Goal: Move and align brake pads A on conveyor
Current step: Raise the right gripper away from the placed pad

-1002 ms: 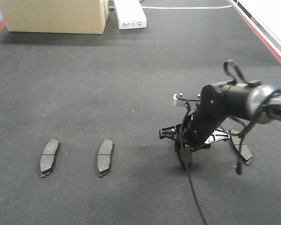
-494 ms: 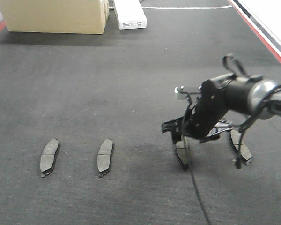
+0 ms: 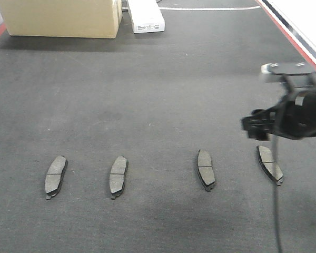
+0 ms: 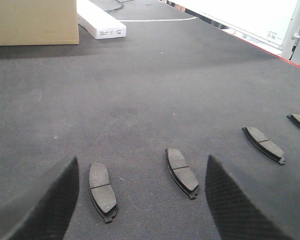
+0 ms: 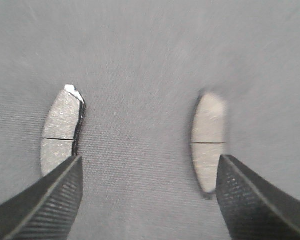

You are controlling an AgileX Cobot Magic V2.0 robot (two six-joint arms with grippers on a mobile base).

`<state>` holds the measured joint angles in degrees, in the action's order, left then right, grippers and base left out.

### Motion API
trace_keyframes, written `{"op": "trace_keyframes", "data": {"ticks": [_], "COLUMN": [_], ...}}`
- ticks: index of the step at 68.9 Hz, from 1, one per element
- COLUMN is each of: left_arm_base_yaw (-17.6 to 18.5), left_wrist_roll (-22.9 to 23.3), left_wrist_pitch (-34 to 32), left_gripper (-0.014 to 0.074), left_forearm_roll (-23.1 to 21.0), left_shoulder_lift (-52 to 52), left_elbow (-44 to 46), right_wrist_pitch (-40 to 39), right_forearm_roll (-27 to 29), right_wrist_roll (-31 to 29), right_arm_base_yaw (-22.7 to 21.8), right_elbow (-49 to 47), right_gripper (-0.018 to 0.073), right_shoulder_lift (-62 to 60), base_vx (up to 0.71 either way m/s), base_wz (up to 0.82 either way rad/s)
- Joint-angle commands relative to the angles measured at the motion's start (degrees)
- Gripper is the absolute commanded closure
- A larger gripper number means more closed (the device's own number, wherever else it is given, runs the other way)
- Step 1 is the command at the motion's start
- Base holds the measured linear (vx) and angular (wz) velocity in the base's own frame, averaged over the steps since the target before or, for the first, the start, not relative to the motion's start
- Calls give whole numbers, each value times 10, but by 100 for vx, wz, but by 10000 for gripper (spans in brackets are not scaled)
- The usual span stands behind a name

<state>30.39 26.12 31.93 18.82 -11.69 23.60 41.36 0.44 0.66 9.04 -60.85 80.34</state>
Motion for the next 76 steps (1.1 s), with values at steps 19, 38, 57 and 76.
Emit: {"op": "trace_keyframes", "data": {"ticks": [19, 38, 57, 76], "left_arm_base_yaw": [2, 2, 2, 2], "left_wrist_roll": [-1, -1, -1, -1], "left_wrist_pitch": [-51, -65, -65, -64], "left_gripper": [83, 83, 83, 83], "left_forearm_roll": [7, 6, 6, 6], "left_shoulder_lift": [-5, -5, -5, -5], "left_elbow": [13, 13, 13, 13], "right_wrist_pitch": [-145, -143, -165, -212], "right_forearm_roll": [13, 13, 17, 17], "right_wrist_roll": [-27, -33, -78, -77], "right_arm_base_yaw": [33, 32, 32, 32], "right_elbow": [167, 256, 335, 368], "right_gripper": [23, 23, 42, 88], "right_shoulder_lift": [-304, -553, -707, -737], "base_vx": [0, 0, 0, 0], "base_wz": [0, 0, 0, 0]}}
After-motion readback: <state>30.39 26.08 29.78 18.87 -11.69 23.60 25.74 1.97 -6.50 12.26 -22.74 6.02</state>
